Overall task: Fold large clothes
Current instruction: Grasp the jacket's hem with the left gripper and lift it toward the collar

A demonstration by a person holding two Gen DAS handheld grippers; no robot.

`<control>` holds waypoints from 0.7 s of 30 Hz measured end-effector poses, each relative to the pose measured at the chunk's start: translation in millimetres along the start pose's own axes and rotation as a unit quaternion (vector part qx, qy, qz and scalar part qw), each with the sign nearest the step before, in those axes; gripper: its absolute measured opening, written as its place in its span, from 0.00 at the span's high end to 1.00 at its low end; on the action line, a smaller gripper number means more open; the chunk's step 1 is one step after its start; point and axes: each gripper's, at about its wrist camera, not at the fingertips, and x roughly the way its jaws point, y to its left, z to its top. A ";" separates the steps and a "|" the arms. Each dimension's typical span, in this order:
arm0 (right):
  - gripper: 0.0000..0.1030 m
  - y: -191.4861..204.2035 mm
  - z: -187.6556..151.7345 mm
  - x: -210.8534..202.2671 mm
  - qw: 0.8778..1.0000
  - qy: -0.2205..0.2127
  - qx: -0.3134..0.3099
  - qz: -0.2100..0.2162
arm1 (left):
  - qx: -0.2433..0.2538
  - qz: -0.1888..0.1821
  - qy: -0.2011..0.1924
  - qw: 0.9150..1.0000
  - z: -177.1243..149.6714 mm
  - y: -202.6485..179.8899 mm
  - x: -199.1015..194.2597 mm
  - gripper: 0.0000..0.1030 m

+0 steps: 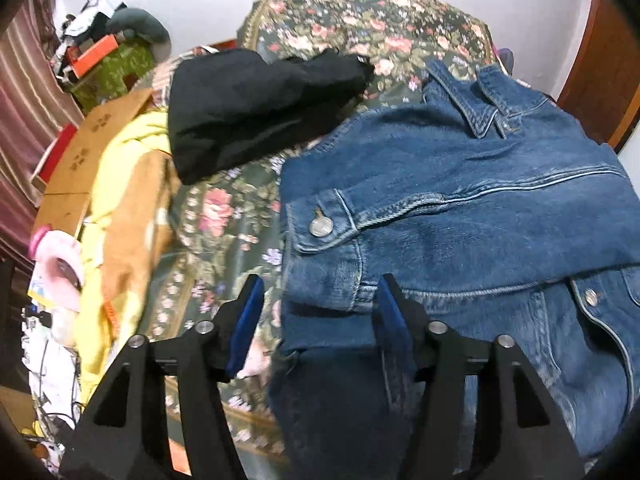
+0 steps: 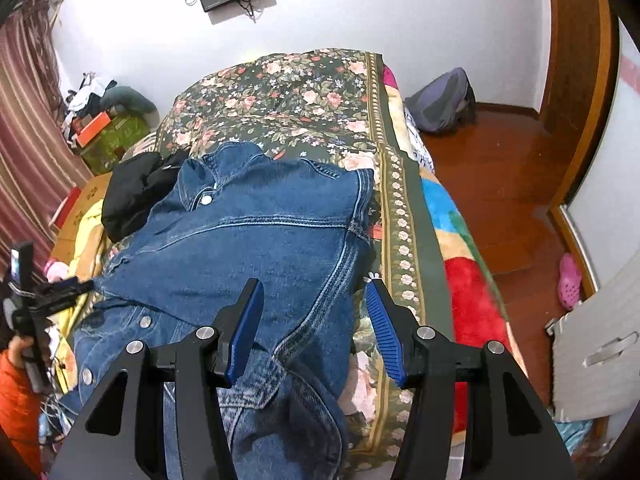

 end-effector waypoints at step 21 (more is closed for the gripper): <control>0.52 -0.1 -52.2 4.7 0.997 0.059 0.051 0.022 | -0.129 -0.099 0.053 0.985 -91.0 54.8 -1.4 0.22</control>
